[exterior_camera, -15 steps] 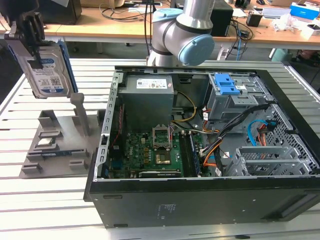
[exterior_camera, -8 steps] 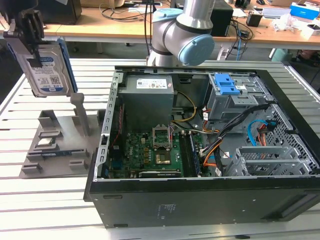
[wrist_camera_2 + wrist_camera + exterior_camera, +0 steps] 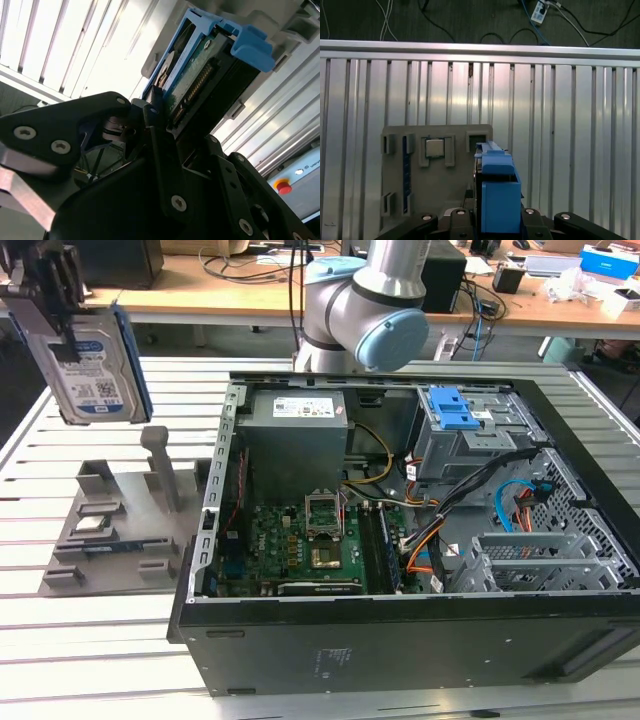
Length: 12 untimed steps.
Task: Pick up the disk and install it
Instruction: 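Pick up the disk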
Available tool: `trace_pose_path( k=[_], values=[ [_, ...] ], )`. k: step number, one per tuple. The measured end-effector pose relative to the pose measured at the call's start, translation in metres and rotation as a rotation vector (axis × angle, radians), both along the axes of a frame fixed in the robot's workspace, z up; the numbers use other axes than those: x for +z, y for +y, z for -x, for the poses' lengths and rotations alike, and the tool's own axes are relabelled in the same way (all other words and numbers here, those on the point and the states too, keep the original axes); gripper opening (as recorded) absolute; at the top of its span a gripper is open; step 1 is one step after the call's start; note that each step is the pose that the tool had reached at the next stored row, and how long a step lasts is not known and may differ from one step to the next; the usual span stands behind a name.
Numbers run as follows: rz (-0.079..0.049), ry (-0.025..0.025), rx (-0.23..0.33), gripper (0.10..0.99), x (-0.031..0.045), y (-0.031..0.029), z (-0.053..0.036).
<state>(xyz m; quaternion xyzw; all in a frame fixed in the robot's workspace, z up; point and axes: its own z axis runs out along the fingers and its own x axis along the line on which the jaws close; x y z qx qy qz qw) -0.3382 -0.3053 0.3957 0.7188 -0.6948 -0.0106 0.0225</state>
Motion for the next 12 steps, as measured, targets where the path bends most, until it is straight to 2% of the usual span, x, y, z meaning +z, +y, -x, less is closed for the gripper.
trace_pose_path(
  k=[12],
  values=[
    [0.0, -0.0001, 0.0, 0.361, 0.0122, 0.0013, 0.0]
  ],
)
